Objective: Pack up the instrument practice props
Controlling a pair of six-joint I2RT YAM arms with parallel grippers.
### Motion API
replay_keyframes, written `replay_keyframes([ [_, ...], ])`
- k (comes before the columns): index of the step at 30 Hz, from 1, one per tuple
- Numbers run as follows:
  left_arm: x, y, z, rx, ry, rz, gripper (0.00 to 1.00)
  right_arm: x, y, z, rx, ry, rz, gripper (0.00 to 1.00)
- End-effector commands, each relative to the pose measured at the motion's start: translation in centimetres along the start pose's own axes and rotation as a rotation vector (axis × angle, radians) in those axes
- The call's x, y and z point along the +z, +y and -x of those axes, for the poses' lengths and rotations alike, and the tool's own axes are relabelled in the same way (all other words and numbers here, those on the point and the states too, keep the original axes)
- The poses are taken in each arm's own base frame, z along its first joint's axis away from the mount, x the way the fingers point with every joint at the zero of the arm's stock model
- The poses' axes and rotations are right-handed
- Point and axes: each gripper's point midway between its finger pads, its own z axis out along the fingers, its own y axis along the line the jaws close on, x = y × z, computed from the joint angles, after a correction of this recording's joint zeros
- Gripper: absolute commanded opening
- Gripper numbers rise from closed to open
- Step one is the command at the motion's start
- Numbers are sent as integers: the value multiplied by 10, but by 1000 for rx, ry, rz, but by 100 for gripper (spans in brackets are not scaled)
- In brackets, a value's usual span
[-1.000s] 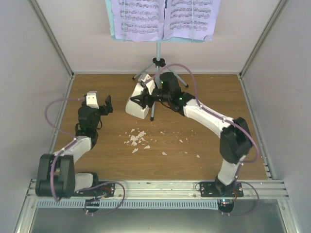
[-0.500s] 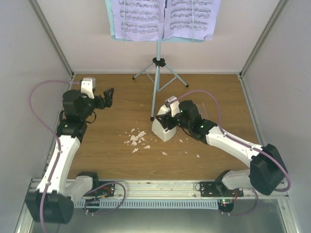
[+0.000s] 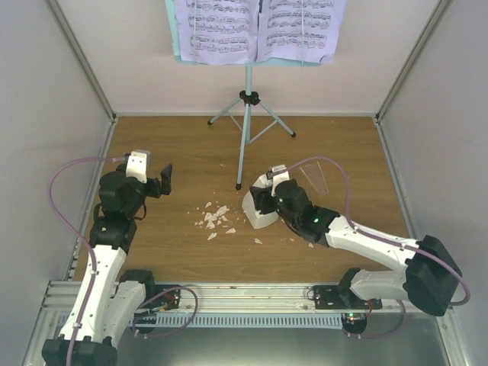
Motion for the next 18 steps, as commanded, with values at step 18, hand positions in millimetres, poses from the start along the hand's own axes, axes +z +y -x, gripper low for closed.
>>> replay_keyframes([
  [18,-9,15,9,35,-64,100,99,21,-10,-9,63,-75,-118,45],
])
